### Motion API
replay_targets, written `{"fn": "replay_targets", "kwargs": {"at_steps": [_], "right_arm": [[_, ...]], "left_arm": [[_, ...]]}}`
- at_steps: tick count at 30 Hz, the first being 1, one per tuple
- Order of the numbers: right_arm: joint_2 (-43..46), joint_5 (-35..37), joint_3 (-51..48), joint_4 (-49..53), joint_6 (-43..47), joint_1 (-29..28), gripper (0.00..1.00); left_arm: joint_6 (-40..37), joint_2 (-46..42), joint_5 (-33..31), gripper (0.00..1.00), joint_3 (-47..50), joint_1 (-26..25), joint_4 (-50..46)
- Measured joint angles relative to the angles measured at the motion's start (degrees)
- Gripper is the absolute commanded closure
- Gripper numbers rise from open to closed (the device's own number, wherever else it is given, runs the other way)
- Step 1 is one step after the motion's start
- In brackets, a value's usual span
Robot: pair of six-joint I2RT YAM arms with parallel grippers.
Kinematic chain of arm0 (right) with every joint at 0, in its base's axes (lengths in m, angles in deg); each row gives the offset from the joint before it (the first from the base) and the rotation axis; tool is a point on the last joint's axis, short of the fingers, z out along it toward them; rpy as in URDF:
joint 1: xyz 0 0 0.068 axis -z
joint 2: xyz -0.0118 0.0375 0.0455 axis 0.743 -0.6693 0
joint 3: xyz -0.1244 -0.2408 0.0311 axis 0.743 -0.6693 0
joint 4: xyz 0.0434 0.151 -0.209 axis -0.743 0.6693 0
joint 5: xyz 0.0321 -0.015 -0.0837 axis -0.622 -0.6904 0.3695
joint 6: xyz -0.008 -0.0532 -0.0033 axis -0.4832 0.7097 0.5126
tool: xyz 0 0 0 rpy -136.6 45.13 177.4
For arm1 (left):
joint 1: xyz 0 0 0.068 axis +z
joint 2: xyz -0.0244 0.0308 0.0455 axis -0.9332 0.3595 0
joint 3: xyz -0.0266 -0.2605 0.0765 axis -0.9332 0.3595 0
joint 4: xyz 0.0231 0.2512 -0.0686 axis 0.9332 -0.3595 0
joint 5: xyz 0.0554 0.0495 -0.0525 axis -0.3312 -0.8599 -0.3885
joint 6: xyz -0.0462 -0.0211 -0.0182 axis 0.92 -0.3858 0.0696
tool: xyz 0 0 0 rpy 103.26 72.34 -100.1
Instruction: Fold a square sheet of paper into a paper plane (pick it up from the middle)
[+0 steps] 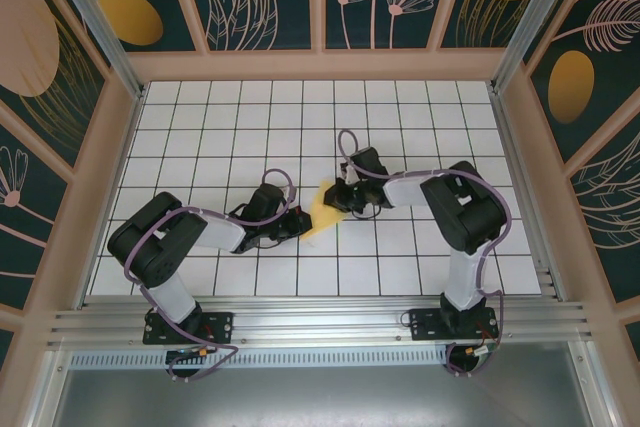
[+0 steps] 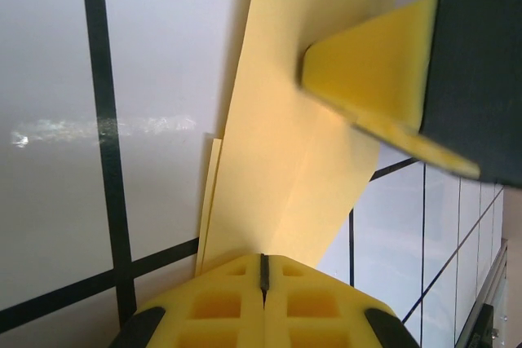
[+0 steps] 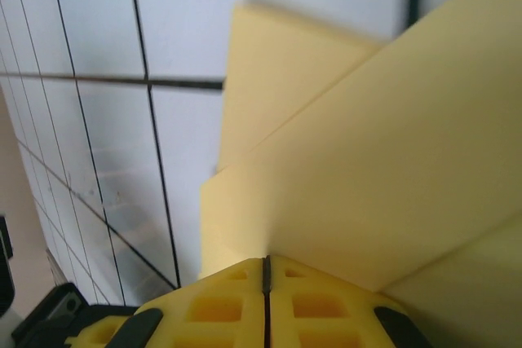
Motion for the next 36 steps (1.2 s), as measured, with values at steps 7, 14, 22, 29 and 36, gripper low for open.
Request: {"fn": "replay_targets", "kwargs": {"at_steps": [7,14,22,29,36], "right_arm": [[-1.0,-0.9,1.2,0.4,1.5,5.9,0.89],[-2.1,-2.3,3.4,2.4,3.5,10.3,0.87],[1.7,0.6,4.1,5.4,4.9,12.1,0.85],[6.1,-0.2,3.7,2.3,3.3,3.6,0.89],[0.6,0.0,2.3,0.9,1.3,-0.2,0.90]], "left_arm": [[-0.2,0.0,-0.1,1.00,0.3,0.0,0.8],[-0.6,0.0,-0.1,1.00,0.3,0.0,1.2],[-0.9,0.0,0.0,1.00,0.2,0.0,1.1],[-1.0,0.0,0.0,1.00,-0.1,0.0,0.5],[-1.2,-0.2,0.0,1.00,-0.7,0.0,-0.8]]}}
